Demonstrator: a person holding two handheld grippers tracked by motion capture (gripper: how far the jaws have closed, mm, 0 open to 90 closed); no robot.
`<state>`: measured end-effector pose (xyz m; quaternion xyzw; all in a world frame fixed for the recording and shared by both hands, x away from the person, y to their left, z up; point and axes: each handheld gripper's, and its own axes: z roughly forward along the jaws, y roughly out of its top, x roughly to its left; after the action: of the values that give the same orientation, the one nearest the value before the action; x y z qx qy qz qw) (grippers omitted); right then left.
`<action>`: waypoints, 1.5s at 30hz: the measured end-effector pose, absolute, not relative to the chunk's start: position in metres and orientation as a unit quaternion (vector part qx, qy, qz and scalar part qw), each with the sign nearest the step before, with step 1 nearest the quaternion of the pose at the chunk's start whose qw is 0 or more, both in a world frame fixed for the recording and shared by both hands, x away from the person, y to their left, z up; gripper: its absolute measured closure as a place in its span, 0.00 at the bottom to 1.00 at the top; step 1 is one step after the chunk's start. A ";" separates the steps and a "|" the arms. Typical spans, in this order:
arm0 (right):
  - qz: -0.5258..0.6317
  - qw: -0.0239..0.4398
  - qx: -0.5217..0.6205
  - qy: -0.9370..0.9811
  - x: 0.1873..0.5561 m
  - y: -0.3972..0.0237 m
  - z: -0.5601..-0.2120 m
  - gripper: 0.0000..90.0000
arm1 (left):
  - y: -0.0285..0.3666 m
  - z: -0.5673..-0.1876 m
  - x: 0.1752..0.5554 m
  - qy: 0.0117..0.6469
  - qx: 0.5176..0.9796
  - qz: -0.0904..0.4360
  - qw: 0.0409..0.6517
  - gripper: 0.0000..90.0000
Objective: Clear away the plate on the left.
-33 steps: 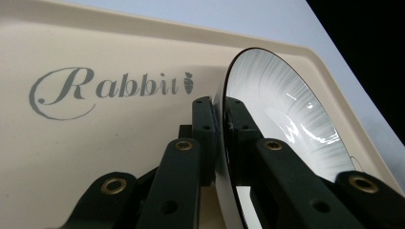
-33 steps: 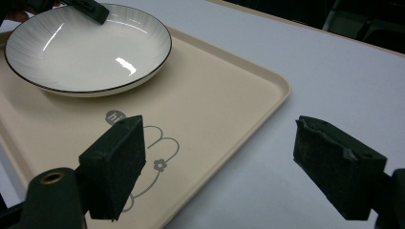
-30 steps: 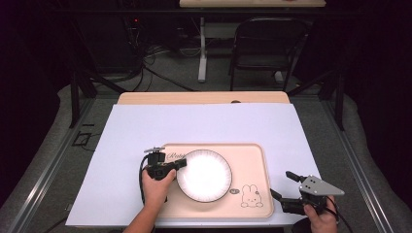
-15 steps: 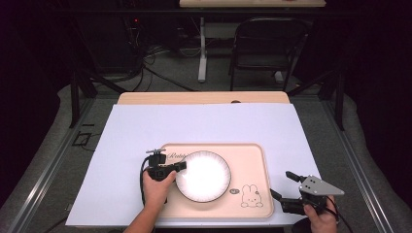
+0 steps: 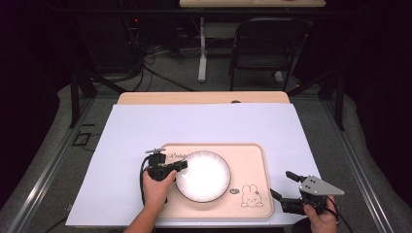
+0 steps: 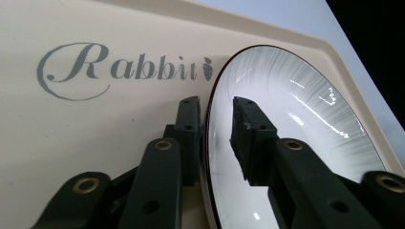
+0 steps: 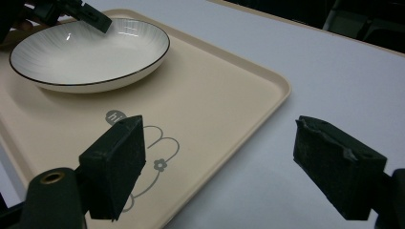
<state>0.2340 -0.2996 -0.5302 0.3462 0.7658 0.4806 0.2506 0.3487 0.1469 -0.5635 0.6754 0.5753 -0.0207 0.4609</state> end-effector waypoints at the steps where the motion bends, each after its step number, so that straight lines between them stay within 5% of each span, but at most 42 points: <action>1: 0.481 0.251 0.346 0.766 0.234 -0.300 -0.530 0.19 | 0.147 -0.563 0.349 0.575 0.675 -0.021 0.461 0.76; 18: 0.481 0.251 0.346 0.766 0.234 -0.300 -0.530 0.19 | 0.144 -0.554 0.344 0.539 0.691 0.069 0.477 0.47; 30: 0.480 0.252 0.346 0.766 0.234 -0.299 -0.530 0.19 | 0.154 -0.525 0.342 0.527 0.685 0.097 0.494 0.44; 45: 0.479 0.252 0.347 0.766 0.234 -0.299 -0.530 0.19 | 0.220 -0.503 0.327 0.560 0.645 0.163 0.494 0.44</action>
<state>0.2338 -0.2992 -0.5301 0.3468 0.7658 0.4794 0.2518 0.3271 0.2199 -0.5029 0.6450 0.5598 0.1626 0.4941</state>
